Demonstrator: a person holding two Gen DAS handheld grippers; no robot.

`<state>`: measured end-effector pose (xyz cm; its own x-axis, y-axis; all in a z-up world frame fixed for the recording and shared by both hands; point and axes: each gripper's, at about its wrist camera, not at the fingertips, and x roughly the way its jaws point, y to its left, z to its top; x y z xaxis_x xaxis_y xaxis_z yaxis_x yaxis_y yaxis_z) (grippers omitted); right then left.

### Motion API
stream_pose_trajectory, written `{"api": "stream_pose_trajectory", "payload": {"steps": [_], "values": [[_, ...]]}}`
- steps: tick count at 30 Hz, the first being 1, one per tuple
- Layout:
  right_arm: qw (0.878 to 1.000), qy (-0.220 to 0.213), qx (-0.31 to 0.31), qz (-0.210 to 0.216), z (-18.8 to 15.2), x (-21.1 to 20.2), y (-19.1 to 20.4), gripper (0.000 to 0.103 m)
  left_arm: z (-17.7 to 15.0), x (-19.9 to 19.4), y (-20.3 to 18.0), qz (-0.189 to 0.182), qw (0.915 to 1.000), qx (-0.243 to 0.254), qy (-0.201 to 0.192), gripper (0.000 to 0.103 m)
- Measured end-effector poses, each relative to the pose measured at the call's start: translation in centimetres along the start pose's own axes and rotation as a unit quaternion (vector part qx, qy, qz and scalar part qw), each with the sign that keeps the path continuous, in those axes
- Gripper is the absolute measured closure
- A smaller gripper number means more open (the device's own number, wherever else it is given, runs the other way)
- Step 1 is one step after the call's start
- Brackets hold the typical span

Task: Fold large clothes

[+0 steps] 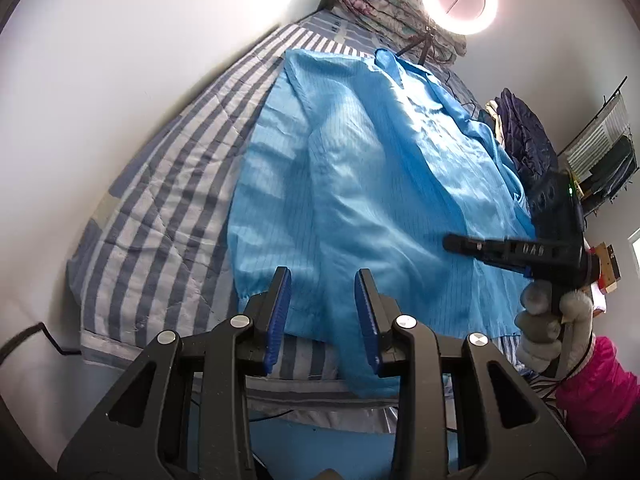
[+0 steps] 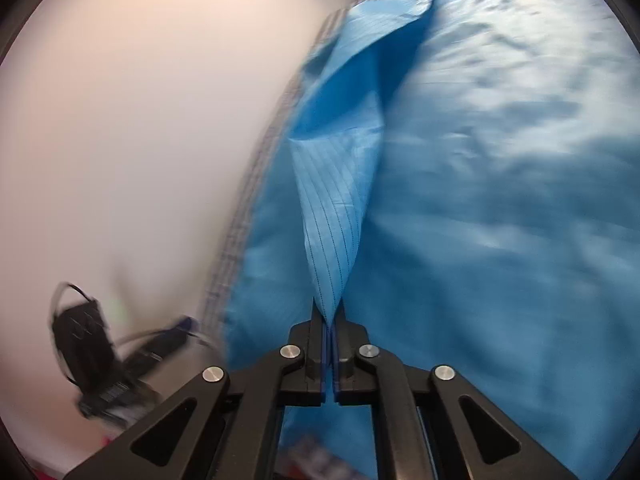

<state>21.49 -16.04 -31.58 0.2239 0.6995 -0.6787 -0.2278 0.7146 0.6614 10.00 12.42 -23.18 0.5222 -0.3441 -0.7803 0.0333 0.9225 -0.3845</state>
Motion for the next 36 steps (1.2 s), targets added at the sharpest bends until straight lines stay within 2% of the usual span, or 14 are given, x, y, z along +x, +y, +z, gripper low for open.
{"api": "stream_pose_trajectory", "payload": {"steps": [3,5,6,9,11,13,14,15,17,23,26,29,32,36], "values": [[0.998,0.014,-0.03,-0.052,-0.9,-0.4,0.0,0.09,-0.1,0.6,-0.1,-0.001,1.0,-0.003,0.009,0.07],[0.996,0.016,-0.049,-0.073,-1.5,-0.8,0.4,0.05,-0.2,1.1,-0.3,-0.001,0.9999,-0.002,0.017,0.07],[0.995,0.012,-0.061,-0.079,-1.8,-1.2,0.8,0.049,-0.3,1.6,-0.3,-0.001,0.9997,-0.003,0.025,0.07],[0.993,0.026,-0.079,-0.081,-2.6,-0.7,1.1,0.057,-0.8,3.3,-0.5,-0.008,0.9986,-0.007,0.052,0.07],[0.993,0.039,-0.079,-0.08,-3.0,-0.3,1.2,0.07,-1.2,4.1,-0.7,-0.014,0.9978,-0.012,0.064,0.07],[0.992,0.047,-0.08,-0.08,-2.8,1.1,1.2,0.079,-1.4,5.1,-1.0,-0.016,0.9971,-0.014,0.073,0.073],[0.992,0.051,-0.079,-0.079,-3.1,1.4,1.1,0.087,-1.4,5.5,-1.4,-0.018,0.9969,-0.008,0.076,0.082],[0.993,0.056,-0.076,-0.075,-3.3,1.9,1.1,0.09,-1.4,5.8,-1.9,-0.005,0.9971,0.002,0.076,0.103],[0.993,0.062,-0.07,-0.066,-3.5,2.0,1.1,0.1,-1.3,5.7,-2.6,0.015,0.998,0.015,0.06,0.103],[0.996,0.059,-0.063,-0.027,-3.7,2.8,2.7,0.103,-1.1,1.6,-2.7,0.058,0.9972,0.047,-0.005,0.103],[0.996,0.067,-0.066,0.0,-3.9,4.3,4.2,0.103,-1.3,-0.4,-1.6,0.086,0.9947,0.052,-0.022,0.103],[0.992,0.082,-0.096,0.005,-4.4,5.9,6.5,0.103,-1.6,-0.4,0.2,0.111,0.9931,0.037,-0.011,0.103],[0.988,0.099,-0.113,-0.015,-4.8,8.2,7.6,0.103,-1.9,1.1,1.5,0.123,0.992,0.024,0.018,0.103],[0.99,0.098,-0.098,-0.001,-4.4,9.1,7.9,0.103,-1.5,0.2,1.7,0.132,0.991,0.019,-0.002,0.103]]}}
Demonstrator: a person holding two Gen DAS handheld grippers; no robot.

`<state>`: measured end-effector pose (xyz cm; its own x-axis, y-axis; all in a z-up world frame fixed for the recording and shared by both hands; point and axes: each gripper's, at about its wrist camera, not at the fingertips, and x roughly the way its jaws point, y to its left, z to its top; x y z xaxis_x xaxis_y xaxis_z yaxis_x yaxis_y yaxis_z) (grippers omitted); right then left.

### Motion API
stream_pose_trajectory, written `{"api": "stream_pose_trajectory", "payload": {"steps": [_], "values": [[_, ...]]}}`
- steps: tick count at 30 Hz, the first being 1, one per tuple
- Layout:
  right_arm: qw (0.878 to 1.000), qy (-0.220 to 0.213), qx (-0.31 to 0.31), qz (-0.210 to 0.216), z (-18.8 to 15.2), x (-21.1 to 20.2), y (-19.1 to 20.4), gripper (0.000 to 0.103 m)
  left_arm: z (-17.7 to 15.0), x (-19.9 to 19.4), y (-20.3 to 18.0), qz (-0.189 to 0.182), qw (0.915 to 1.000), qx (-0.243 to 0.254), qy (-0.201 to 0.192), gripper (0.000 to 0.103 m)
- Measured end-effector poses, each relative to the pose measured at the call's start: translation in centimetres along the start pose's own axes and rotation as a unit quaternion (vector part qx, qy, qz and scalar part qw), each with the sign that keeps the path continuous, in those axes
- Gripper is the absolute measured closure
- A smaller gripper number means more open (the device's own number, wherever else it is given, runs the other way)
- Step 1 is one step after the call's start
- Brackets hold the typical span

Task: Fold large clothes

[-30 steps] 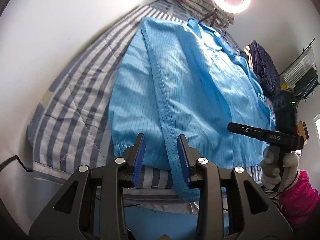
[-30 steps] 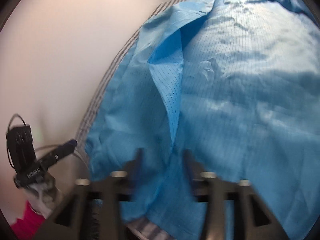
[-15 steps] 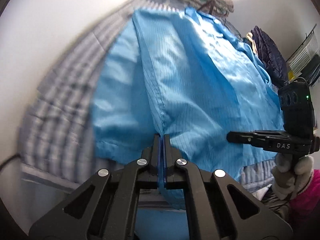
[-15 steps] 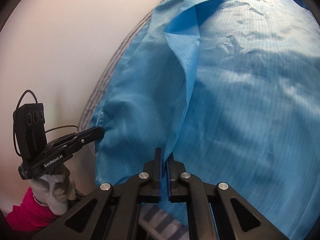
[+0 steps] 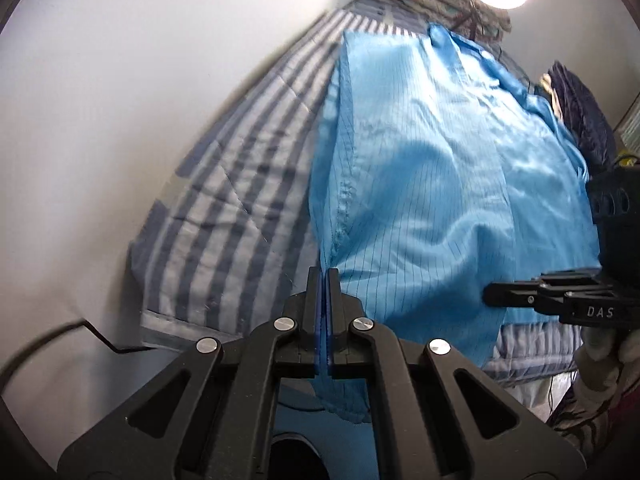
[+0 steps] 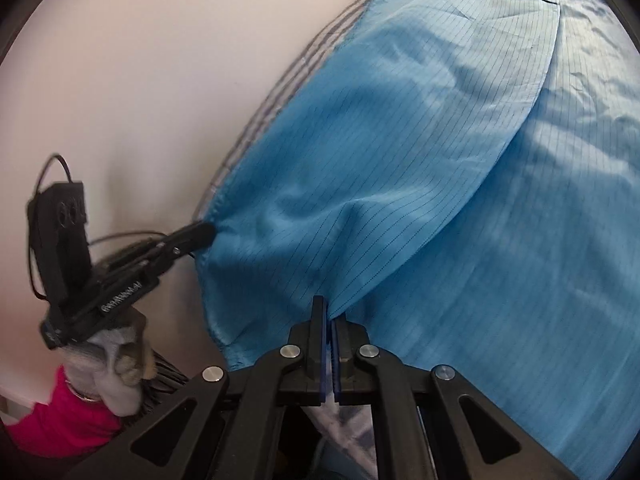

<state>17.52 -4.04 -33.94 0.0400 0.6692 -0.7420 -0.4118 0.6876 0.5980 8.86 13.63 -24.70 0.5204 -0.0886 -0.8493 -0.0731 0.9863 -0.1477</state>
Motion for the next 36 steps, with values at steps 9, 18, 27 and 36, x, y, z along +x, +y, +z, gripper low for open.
{"api": "stream_pose_trajectory", "payload": {"steps": [9,18,27,36], "values": [[0.994,0.006,-0.082,-0.069,-0.7,-3.6,2.4,0.067,-0.1,0.2,0.2,0.012,0.9999,0.0,0.007,0.063],[0.982,-0.058,-0.128,-0.128,6.9,-4.4,2.8,0.072,1.0,0.7,0.5,-0.014,0.9996,-0.021,0.015,0.063],[0.976,-0.027,-0.112,-0.186,12.6,2.0,-0.1,0.077,2.4,3.0,0.5,-0.031,0.9986,-0.022,0.036,0.063],[0.98,-0.025,-0.119,-0.158,14.4,5.6,0.4,0.077,2.5,4.0,0.2,-0.01,0.9992,-0.004,0.038,0.063]]}}
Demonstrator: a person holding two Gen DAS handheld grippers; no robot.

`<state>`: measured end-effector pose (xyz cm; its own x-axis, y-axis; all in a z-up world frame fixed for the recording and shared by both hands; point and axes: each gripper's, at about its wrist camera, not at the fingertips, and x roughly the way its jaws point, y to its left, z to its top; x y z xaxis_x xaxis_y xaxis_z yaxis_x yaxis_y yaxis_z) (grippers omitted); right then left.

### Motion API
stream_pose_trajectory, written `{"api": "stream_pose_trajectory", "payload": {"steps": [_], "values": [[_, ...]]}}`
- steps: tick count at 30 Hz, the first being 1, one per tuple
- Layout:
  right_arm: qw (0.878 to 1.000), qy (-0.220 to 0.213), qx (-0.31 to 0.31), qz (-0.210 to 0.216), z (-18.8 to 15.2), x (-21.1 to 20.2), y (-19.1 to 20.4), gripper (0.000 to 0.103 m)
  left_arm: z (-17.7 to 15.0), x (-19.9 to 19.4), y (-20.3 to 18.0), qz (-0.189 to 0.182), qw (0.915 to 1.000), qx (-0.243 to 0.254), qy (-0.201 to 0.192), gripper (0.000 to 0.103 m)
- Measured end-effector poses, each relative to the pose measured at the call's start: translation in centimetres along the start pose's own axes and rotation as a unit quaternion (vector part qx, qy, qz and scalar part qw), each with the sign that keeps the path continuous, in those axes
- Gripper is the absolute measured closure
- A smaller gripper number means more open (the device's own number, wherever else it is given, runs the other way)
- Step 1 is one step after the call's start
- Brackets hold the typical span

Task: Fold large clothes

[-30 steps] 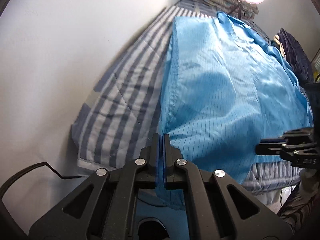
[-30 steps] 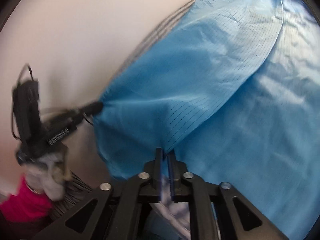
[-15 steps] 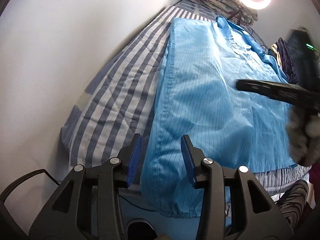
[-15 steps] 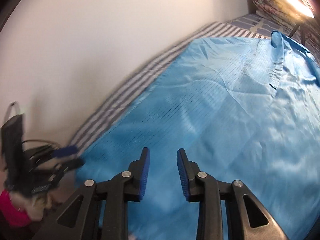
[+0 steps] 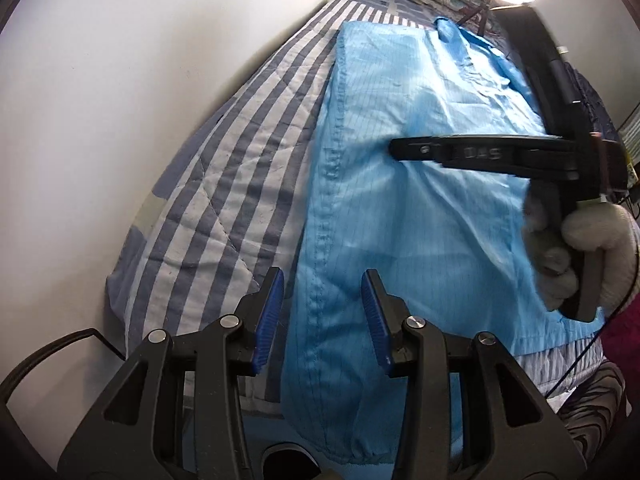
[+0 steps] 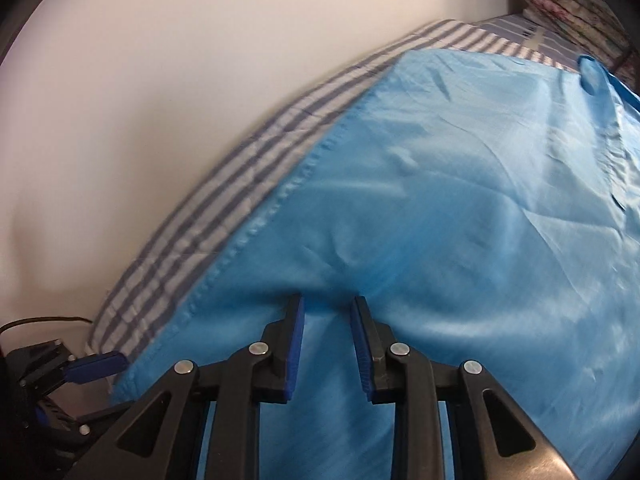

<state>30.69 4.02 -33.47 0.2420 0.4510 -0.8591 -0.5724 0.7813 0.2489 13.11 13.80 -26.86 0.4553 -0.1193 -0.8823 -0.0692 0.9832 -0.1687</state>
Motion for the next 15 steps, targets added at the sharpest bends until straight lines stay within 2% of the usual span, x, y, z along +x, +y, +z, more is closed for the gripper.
{"api": "stream_pose_trajectory", "payload": {"steps": [3,6,7,8,9,13,15], "values": [[1.0,-0.022,0.004,0.015,-0.1,-1.7,-0.7,0.078,0.1,0.6,0.1,-0.002,1.0,0.0,0.004,0.068],[0.995,-0.095,0.013,0.008,-1.6,-5.6,-1.9,0.067,0.1,1.3,0.2,-0.004,0.9999,0.0,0.013,0.078],[0.992,-0.122,0.009,0.0,-2.3,-7.1,-2.3,0.059,0.0,1.6,0.3,-0.003,0.9998,-0.003,0.019,0.08],[0.99,-0.139,0.006,-0.01,-2.9,-8.1,-2.8,0.053,0.0,1.8,0.3,0.002,0.9997,-0.004,0.022,0.08],[0.989,-0.146,0.007,-0.021,-3.3,-8.9,-3.5,0.051,-0.1,1.8,0.2,0.006,0.9997,-0.002,0.022,0.08],[0.993,-0.107,0.034,-0.026,-3.5,-8.8,-6.6,0.05,-0.1,1.5,-0.2,0.015,0.9997,0.009,0.017,0.08],[0.995,-0.081,0.043,-0.036,-3.3,-7.7,-7.7,0.053,0.1,1.0,0.3,-0.005,0.9999,-0.006,0.01,0.08]]}}
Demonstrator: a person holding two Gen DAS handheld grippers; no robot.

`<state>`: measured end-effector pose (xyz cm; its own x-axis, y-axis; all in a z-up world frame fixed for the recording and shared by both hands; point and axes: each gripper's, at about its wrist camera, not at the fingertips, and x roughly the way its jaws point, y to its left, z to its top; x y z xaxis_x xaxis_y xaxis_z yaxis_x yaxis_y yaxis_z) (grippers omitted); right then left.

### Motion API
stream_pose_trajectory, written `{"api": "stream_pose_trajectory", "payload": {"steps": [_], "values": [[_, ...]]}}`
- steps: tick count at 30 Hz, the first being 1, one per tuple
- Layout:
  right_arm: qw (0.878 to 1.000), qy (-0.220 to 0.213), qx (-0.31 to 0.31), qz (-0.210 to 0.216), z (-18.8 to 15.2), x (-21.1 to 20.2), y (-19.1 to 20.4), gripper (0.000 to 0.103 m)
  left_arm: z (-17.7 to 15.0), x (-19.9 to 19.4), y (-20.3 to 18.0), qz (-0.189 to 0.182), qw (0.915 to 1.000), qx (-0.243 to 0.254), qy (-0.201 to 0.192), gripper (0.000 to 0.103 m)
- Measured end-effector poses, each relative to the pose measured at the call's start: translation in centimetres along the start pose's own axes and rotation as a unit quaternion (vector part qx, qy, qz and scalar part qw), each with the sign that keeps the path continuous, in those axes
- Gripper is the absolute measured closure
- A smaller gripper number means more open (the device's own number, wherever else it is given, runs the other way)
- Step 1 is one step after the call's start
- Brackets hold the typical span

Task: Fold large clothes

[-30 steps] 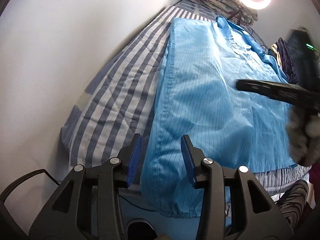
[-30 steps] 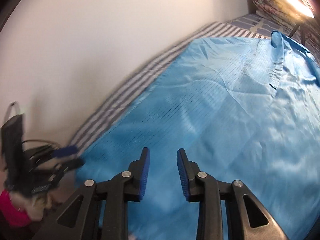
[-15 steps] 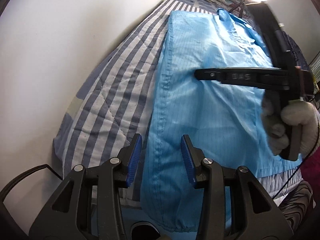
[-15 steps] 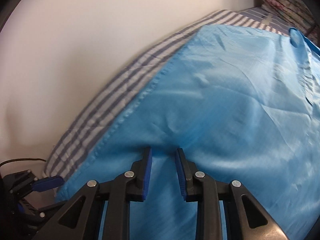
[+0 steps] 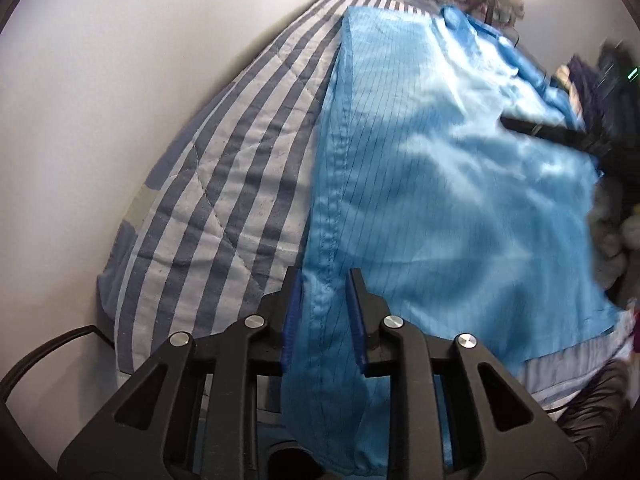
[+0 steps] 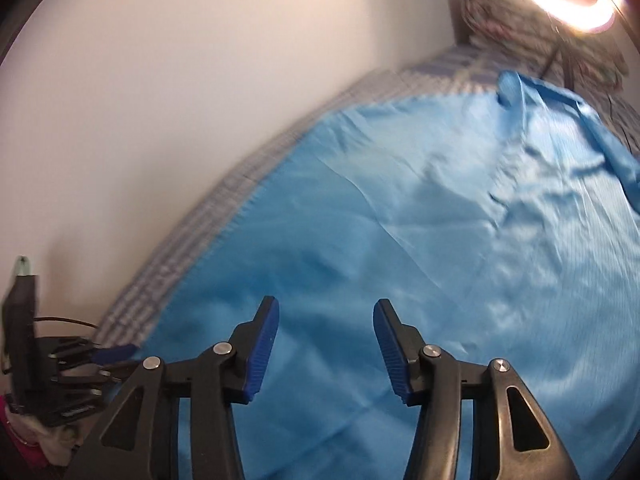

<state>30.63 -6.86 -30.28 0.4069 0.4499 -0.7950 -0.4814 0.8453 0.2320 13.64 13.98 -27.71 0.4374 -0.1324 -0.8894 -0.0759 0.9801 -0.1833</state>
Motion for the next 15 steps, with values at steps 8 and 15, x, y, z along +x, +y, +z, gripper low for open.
{"api": "stream_pose_trajectory", "payload": {"steps": [8,15], "values": [[0.999,0.05,-0.012,-0.003,-0.6,3.3,1.2,0.062,1.4,-0.3,2.3,-0.069,0.9952,-0.07,-0.005,0.067],[0.998,0.043,-0.047,0.015,-0.2,1.8,3.2,0.067,2.4,2.0,2.2,-0.086,0.993,-0.079,0.019,0.067]]}}
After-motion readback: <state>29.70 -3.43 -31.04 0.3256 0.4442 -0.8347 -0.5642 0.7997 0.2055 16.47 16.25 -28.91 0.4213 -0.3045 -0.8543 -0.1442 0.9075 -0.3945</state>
